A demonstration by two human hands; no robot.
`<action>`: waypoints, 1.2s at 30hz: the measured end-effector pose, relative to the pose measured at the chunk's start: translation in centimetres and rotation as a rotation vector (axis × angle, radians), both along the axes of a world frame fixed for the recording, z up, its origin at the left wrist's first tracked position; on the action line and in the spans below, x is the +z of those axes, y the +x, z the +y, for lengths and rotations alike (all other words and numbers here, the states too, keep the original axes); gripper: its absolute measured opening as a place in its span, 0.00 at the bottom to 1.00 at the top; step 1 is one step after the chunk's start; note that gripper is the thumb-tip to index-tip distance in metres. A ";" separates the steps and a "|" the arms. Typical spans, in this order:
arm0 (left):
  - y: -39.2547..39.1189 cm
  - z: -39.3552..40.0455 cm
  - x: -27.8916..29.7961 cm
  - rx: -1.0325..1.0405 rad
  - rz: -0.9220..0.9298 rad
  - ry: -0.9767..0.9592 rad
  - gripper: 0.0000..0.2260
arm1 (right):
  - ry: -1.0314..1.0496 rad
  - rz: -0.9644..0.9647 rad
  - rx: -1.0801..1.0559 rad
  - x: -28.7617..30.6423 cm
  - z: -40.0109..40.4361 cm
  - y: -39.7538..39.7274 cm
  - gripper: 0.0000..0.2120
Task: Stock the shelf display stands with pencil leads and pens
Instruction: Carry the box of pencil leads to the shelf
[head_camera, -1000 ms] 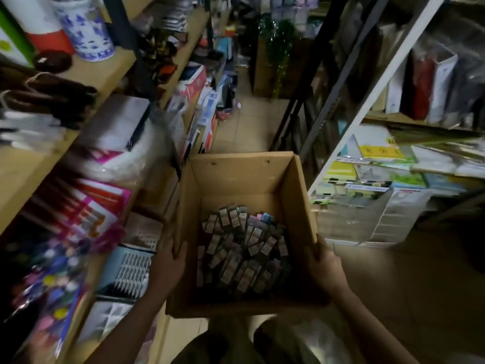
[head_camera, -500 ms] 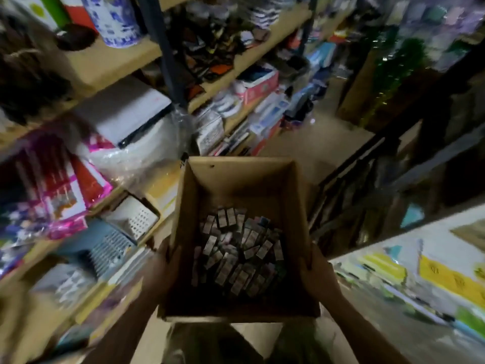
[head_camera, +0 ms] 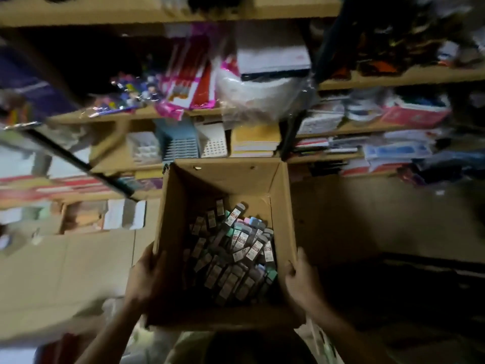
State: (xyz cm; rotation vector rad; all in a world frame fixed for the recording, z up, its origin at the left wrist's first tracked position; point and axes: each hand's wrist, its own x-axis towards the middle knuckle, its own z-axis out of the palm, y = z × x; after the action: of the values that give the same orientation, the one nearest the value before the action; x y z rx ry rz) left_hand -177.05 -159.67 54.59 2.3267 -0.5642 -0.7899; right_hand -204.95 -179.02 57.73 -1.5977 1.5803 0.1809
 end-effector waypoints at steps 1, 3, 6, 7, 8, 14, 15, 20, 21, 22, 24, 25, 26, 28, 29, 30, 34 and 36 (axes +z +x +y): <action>0.2 1.0 -0.2 0.055 0.002 0.009 0.13 | 0.016 -0.010 0.030 -0.2 -0.3 1.2 0.27; 0.7 3.1 -0.3 0.183 -0.014 0.030 0.13 | 0.003 -0.028 0.136 -0.4 -0.6 4.3 0.25; 1.4 5.5 -0.3 0.339 -0.015 0.020 0.14 | -0.003 -0.062 0.272 -0.7 -0.9 8.8 0.25; 1.7 6.1 -0.2 0.392 -0.001 0.022 0.15 | -0.001 -0.063 0.308 -0.8 -0.9 10.3 0.26; 2.1 6.8 0.0 0.433 0.009 0.027 0.15 | -0.014 -0.057 0.348 -1.0 -0.9 11.7 0.25; 3.4 9.3 1.5 0.642 0.037 -0.013 0.18 | -0.055 -0.033 0.593 -1.4 -1.4 19.1 0.26; 3.5 9.5 1.6 0.677 0.045 -0.015 0.18 | -0.061 -0.030 0.640 -1.5 -1.5 20.1 0.26; 3.0 10.1 0.7 0.880 0.079 -0.004 0.16 | -0.017 -0.031 0.786 -2.4 -2.6 25.3 0.26; 2.8 10.0 0.5 0.931 0.092 -0.004 0.16 | -0.002 -0.041 0.814 -2.6 -2.8 26.3 0.26; 2.7 9.8 0.3 0.983 0.107 -0.004 0.16 | 0.011 -0.044 0.847 -2.8 -3.0 27.4 0.25; 2.2 9.3 -0.2 1.080 0.132 -0.005 0.17 | 0.015 -0.032 0.932 -3.2 -3.5 29.5 0.26; 1.9 9.0 -0.5 1.122 0.135 -0.003 0.17 | 0.009 -0.023 0.975 -3.5 -3.8 30.6 0.26; 1.6 8.6 -0.9 1.164 0.134 0.002 0.17 | 0.009 -0.014 1.014 -3.9 -4.2 31.8 0.26; 1.2 7.5 -1.9 1.255 0.141 0.010 0.16 | 0.014 -0.010 1.092 -5.2 -5.1 34.0 0.26; 1.0 6.7 -2.6 1.296 0.143 0.018 0.16 | 0.012 -0.006 1.135 -6.0 -5.6 35.0 0.27; 0.7 5.8 -3.3 1.335 0.139 0.025 0.15 | 0.015 -0.001 1.181 -6.9 -6.3 36.0 0.27; 0.1 2.2 -6.8 1.434 0.115 0.030 0.11 | 0.035 -0.004 1.285 -11.4 -8.7 39.3 0.28; 0.3 0.9 -9.2 1.476 0.091 0.057 0.11 | 0.025 -0.011 1.297 -14.0 -9.5 40.4 0.28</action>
State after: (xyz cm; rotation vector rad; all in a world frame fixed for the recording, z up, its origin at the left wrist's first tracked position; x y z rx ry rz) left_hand -176.79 -158.80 45.37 1.9820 1.1427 -0.1432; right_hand -164.59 -188.55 43.75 -2.3466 0.3031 0.8482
